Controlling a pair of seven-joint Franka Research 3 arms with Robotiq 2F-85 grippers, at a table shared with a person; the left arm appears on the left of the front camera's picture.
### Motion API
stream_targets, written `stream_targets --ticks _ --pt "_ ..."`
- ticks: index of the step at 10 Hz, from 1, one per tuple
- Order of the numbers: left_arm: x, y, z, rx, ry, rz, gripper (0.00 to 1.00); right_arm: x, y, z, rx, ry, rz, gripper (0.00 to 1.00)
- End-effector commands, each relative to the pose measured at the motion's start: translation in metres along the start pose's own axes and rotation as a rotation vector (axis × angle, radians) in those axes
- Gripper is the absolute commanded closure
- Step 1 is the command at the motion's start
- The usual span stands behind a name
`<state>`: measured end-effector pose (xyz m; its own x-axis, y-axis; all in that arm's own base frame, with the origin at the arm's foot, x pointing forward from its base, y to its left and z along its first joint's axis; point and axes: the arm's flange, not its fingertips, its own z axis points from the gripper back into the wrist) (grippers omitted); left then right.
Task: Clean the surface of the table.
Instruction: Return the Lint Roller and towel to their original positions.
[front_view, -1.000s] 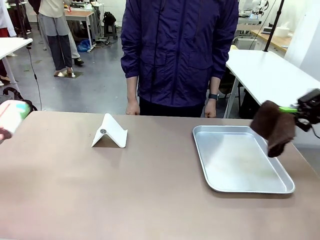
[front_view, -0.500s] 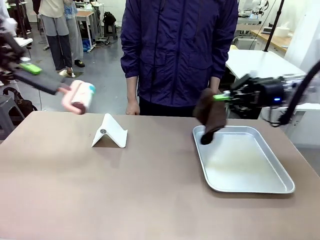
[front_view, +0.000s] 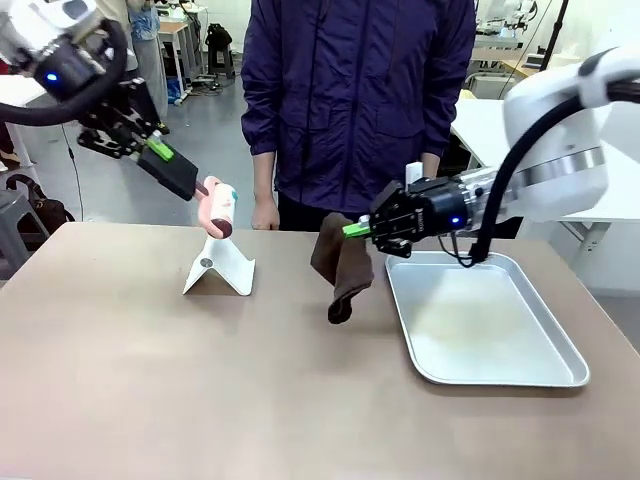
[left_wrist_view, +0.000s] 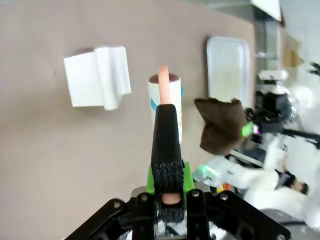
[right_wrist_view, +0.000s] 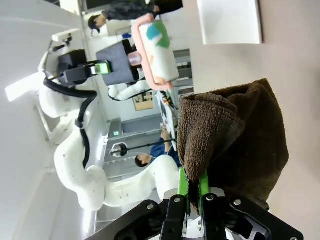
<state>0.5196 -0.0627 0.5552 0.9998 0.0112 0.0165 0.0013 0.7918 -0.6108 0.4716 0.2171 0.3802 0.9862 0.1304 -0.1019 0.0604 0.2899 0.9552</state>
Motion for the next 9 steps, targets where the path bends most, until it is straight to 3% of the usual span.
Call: stream_targets --ticks 1,5,9 --pt "0.020 -0.014 -0.027 0.120 -0.011 0.041 0.78 0.029 -0.013 -0.015 -0.023 -0.005 0.003 0.92" --pt "0.047 -0.017 -0.076 0.205 0.081 0.001 0.78 0.067 -0.055 -0.007 -0.096 -0.064 -0.106 0.92" --pt "0.055 -0.012 -0.094 0.184 0.088 0.020 0.78 0.080 -0.073 0.018 -0.155 -0.132 -0.149 0.92"
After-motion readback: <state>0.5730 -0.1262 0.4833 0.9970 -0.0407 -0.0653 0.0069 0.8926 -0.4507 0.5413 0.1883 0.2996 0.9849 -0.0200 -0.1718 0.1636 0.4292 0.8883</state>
